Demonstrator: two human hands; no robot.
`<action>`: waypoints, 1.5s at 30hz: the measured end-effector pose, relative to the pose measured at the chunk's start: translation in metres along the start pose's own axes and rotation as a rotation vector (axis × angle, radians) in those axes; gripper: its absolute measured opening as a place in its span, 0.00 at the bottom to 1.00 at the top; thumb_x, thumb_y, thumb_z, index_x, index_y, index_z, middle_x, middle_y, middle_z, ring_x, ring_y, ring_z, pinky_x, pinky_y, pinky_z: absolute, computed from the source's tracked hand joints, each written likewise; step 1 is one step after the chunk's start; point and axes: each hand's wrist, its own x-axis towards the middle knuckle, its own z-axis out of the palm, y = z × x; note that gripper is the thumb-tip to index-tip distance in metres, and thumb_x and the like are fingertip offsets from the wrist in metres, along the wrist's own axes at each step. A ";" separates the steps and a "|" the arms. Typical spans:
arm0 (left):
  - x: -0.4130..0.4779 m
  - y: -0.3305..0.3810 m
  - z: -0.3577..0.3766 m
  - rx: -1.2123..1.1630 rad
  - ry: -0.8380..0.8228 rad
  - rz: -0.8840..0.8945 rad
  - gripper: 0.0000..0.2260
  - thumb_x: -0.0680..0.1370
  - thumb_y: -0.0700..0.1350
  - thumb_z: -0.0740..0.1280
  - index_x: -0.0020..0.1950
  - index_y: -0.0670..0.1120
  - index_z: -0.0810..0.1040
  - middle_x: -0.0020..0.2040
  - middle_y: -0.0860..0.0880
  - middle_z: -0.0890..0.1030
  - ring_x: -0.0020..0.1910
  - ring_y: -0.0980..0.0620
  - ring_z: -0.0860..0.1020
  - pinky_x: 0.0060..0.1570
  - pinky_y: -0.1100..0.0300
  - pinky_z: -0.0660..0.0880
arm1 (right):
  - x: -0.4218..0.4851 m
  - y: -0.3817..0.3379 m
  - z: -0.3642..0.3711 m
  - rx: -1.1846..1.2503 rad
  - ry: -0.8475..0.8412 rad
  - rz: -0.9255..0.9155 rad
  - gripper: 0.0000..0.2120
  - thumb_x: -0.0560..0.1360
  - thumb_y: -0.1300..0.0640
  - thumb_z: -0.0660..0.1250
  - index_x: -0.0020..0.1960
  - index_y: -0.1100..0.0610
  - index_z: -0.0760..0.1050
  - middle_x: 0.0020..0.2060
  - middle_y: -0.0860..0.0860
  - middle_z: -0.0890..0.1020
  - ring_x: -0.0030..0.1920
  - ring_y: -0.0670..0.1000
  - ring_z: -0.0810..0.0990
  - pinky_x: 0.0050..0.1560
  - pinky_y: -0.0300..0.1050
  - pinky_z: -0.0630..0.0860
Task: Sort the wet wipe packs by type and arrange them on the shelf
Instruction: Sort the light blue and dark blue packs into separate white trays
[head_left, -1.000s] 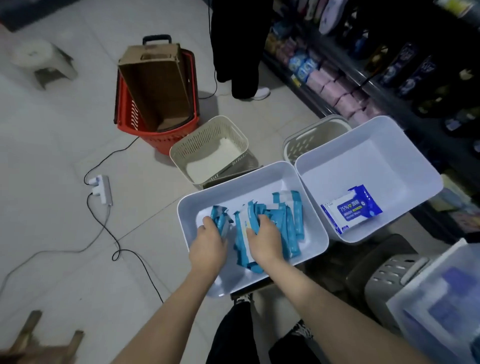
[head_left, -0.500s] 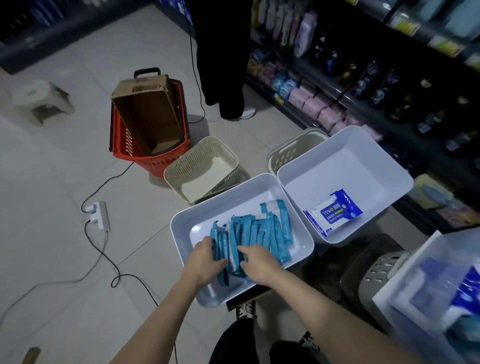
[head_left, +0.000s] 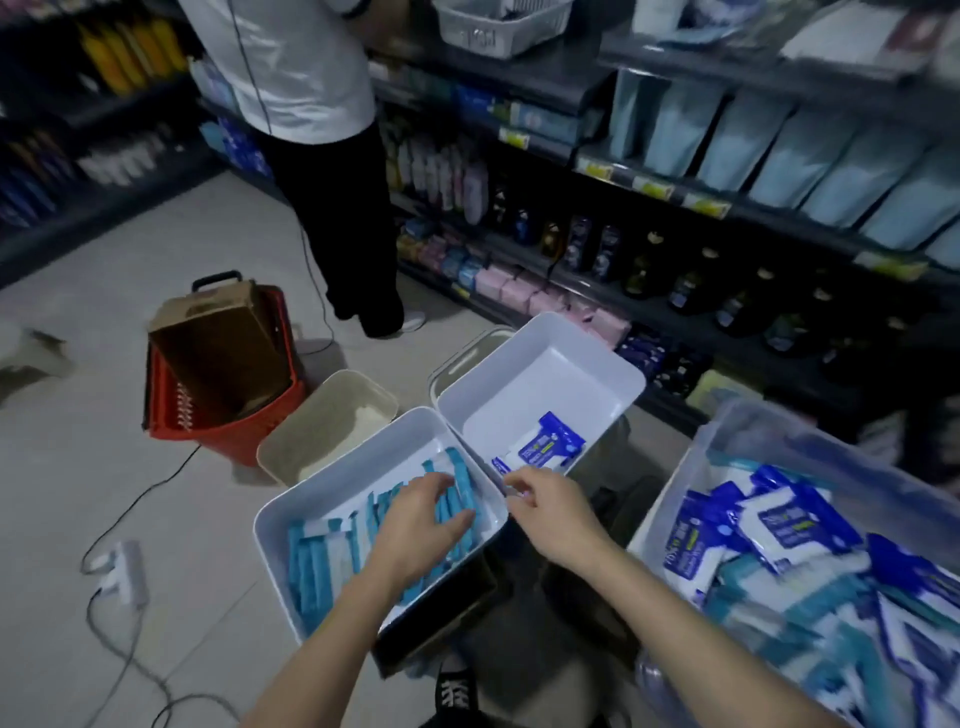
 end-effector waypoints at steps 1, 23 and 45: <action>0.002 0.019 0.003 -0.006 0.002 0.059 0.21 0.75 0.49 0.70 0.65 0.45 0.74 0.62 0.47 0.78 0.61 0.50 0.75 0.58 0.61 0.68 | -0.010 0.007 -0.016 0.016 0.057 -0.001 0.13 0.76 0.61 0.64 0.60 0.58 0.77 0.55 0.53 0.80 0.52 0.52 0.79 0.55 0.40 0.71; -0.017 0.220 0.161 0.343 -0.562 0.472 0.24 0.73 0.51 0.72 0.65 0.47 0.72 0.62 0.48 0.75 0.59 0.49 0.74 0.49 0.62 0.69 | -0.179 0.242 -0.113 0.064 0.231 0.579 0.15 0.78 0.57 0.64 0.64 0.59 0.74 0.58 0.55 0.79 0.53 0.53 0.78 0.50 0.44 0.73; -0.004 0.244 0.206 -0.429 -0.260 -0.138 0.07 0.79 0.44 0.64 0.53 0.44 0.69 0.47 0.46 0.80 0.41 0.50 0.82 0.34 0.57 0.78 | -0.132 0.251 -0.107 0.765 0.575 0.847 0.15 0.77 0.63 0.61 0.34 0.56 0.63 0.29 0.52 0.66 0.30 0.50 0.63 0.32 0.42 0.59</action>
